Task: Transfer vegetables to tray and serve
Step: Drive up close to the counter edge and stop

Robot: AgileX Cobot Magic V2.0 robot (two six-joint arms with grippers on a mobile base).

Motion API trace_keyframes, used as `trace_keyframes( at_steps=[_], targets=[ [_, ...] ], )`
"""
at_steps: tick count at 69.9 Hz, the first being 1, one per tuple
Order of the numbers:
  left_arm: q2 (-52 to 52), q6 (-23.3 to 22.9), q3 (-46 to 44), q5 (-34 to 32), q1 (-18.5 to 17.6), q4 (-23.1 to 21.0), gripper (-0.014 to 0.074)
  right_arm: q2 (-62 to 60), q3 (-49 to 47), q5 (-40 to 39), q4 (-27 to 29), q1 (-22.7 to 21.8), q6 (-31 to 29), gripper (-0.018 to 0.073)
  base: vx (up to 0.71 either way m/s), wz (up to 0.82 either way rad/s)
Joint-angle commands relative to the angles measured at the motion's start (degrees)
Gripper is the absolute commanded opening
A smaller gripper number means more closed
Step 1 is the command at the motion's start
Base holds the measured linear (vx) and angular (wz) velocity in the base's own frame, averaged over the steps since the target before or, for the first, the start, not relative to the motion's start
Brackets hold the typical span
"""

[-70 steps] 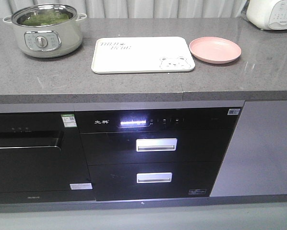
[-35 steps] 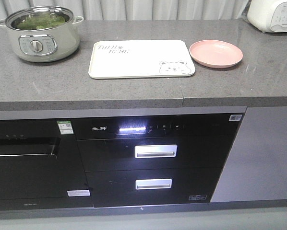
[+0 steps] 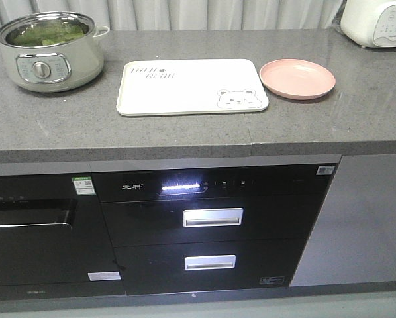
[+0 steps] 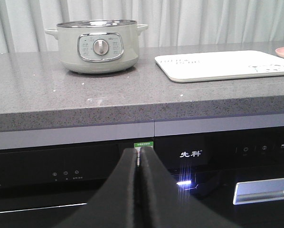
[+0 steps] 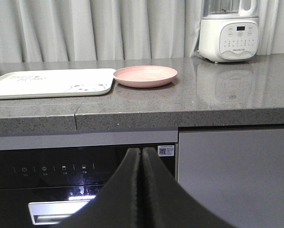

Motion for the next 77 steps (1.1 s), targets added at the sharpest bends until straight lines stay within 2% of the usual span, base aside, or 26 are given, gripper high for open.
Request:
trace_keyframes(
  at_steps=[1,77],
  targets=[
    [-0.81,-0.42,1.6,-4.62,0.07,-0.24,-0.0006,-0.43,0.88,-4.41,-0.22,-0.28,0.0,-0.0003,0.05,-0.02],
    [-0.81,-0.42,1.6,-4.62,0.07,-0.24,-0.0006,-0.43,0.88,-4.41,-0.22,-0.28,0.0,-0.0003,0.06,0.0]
  ],
)
